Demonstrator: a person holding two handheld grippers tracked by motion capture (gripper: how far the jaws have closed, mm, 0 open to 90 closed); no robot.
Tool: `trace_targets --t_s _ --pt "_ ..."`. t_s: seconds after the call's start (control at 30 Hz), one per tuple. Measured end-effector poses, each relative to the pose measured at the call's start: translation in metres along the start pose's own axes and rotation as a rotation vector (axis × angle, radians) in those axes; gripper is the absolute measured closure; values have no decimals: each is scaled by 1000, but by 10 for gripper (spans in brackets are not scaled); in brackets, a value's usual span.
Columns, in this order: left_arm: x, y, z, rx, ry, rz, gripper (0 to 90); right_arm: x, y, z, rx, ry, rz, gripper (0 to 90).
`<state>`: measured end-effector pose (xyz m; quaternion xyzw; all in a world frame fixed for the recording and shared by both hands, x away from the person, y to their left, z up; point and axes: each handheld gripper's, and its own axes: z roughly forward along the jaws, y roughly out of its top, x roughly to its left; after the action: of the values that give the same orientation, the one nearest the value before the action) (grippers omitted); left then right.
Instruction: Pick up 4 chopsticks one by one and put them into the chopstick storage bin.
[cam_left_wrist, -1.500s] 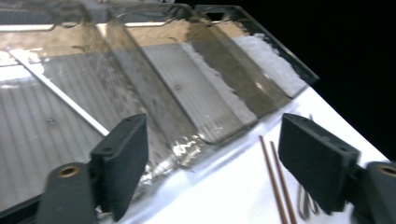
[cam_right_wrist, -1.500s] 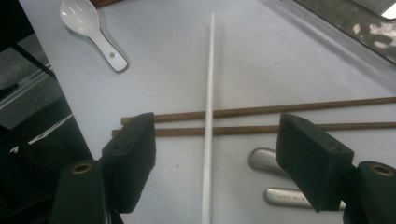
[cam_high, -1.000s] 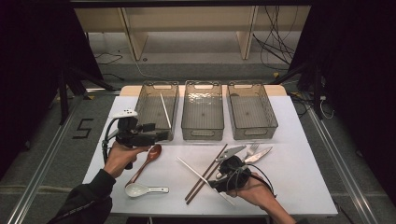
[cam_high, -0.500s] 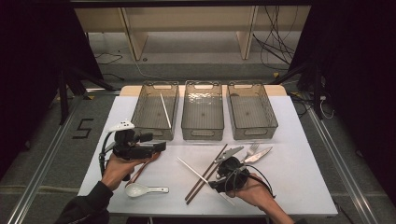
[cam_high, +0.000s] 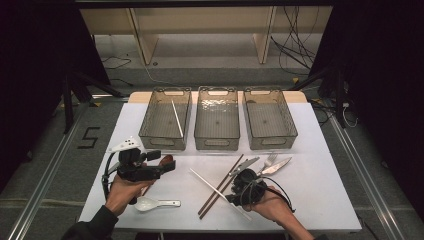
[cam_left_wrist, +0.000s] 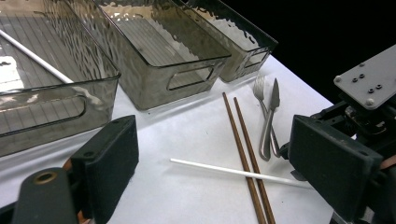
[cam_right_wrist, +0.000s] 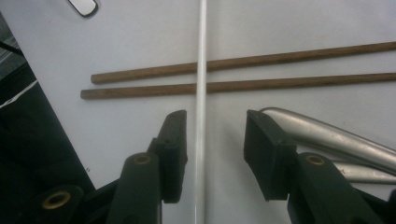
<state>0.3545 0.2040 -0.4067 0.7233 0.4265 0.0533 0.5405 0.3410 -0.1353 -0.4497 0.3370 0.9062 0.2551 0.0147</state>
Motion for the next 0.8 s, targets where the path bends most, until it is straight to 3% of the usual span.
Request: trace_targets --t_s 0.37,0.8 --pt "-6 -5 -2 9 -7 2 155 4 -1 9 71 18 -18 685" --pt "-8 -8 -3 22 -2 0 155 8 1 18 130 -9 -63 749"
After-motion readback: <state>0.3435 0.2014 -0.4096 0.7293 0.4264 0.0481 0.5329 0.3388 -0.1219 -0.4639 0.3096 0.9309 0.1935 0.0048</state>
